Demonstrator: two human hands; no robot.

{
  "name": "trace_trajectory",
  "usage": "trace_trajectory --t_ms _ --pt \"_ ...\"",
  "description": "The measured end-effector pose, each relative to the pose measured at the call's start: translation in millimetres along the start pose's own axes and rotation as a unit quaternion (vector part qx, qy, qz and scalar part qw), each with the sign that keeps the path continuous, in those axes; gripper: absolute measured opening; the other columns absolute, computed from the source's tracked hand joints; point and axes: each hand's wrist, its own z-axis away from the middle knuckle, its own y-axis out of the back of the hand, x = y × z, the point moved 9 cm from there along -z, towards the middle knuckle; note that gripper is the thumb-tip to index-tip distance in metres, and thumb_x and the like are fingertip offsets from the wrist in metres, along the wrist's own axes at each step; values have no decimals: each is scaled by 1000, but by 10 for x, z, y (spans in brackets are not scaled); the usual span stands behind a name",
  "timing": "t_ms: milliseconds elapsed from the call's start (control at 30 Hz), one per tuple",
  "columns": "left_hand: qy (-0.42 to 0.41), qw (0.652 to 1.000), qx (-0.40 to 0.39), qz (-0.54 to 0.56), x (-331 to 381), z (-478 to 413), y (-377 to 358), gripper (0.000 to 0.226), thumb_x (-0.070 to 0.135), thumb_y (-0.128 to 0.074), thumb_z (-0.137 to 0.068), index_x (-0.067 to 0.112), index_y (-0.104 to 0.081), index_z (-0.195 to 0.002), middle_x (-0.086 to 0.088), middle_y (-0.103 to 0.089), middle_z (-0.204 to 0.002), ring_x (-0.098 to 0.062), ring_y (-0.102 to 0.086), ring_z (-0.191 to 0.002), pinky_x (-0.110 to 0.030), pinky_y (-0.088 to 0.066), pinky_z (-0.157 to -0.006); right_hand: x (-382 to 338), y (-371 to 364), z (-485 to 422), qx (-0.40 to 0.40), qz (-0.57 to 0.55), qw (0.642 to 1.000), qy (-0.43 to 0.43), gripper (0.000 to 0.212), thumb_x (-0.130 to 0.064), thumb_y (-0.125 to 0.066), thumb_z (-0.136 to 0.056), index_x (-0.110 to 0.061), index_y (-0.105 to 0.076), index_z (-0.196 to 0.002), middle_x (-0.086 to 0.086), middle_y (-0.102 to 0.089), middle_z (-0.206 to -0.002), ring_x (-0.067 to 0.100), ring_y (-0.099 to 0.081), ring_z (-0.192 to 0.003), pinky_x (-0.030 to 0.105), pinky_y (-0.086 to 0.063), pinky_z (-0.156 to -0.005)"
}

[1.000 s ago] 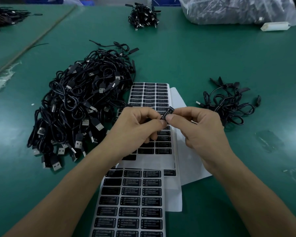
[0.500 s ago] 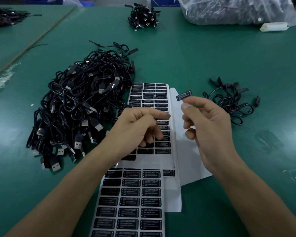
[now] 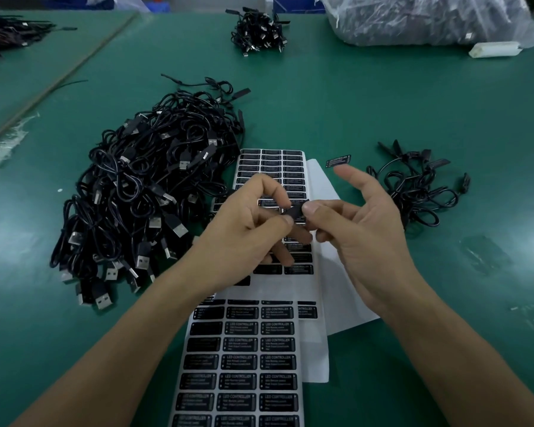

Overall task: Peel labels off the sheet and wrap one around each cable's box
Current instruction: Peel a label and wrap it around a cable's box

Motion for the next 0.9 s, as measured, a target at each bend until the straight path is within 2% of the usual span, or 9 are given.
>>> trace_trajectory --t_ms 100,200,300,400,533,633,733,800,900 --pt "-14 997 53 -62 -1 -2 103 10 14 -62 -97 16 -60 -88 0 -77 -78 -16 -72 -61 -20 -51 -52 -34 31 -2 14 -10 1000 15 60 -7 -75 -86 -33 -44 -132 0 -72 -75 11 -64 -69 20 -52 -71" --pt "-18 992 73 -97 -11 -13 153 20 18 -66 -95 14 -70 -75 -3 -74 -69 -15 -70 -59 -19 -51 -53 -47 45 1 19 -9 999 25 60 -7 -75 -86 -32 -45 -131 1 -72 -75 12 -63 -69 19 -52 -70" --pt "-3 995 54 -85 -37 -22 143 22 24 -66 -89 17 -75 -71 -3 -73 -66 -14 -68 -56 -21 -51 -53 -43 41 3 21 -3 999 26 60 -7 -76 -85 -34 -45 -130 0 -73 -76 10 -66 -70 18 -53 -70" --pt "18 997 35 -64 -60 -27 131 23 32 -58 -81 20 -77 -75 -3 -71 -63 -11 -65 -55 -21 -52 -54 -40 50 -4 25 -1 999 29 59 -8 -76 -86 -35 -46 -129 -1 -73 -76 8 -67 -70 18 -53 -71" --pt "18 998 25 -63 -68 -39 132 27 24 -60 -96 18 -77 -76 -1 -70 -62 -8 -62 -54 -18 -50 -53 -29 78 -3 39 13 999 32 56 -11 -77 -85 -36 -47 -126 -1 -74 -78 9 -68 -71 20 -55 -73" --pt "26 998 44 -44 -98 -56 175 31 14 -54 -102 14 -76 -80 1 -69 -61 -7 -60 -52 -17 -50 -52 -70 124 13 69 21 997 42 34 -18 -76 -87 -31 -59 -114 -3 -73 -79 7 -66 -70 18 -53 -67" --pt "31 998 56 -25 -118 -63 195 30 13 -52 -103 11 -74 -83 1 -69 -61 -7 -61 -52 -16 -50 -51 -124 118 35 74 -6 996 52 5 -15 -72 -91 -21 -70 -90 -3 -69 -76 9 -61 -69 19 -49 -60" --pt "29 998 52 -19 -122 -65 182 29 13 -51 -103 10 -73 -85 0 -71 -64 -7 -62 -54 -16 -50 -51 -99 67 47 57 -13 998 37 13 -12 -70 -90 -20 -73 -80 1 -68 -76 12 -61 -70 21 -49 -58" --pt "26 999 37 -11 -120 -71 150 27 14 -51 -104 9 -72 -88 -1 -73 -67 -8 -64 -55 -16 -50 -52 -13 -34 58 22 -17 1000 -4 16 -10 -70 -89 -18 -74 -76 4 -70 -75 13 -63 -70 22 -49 -58"
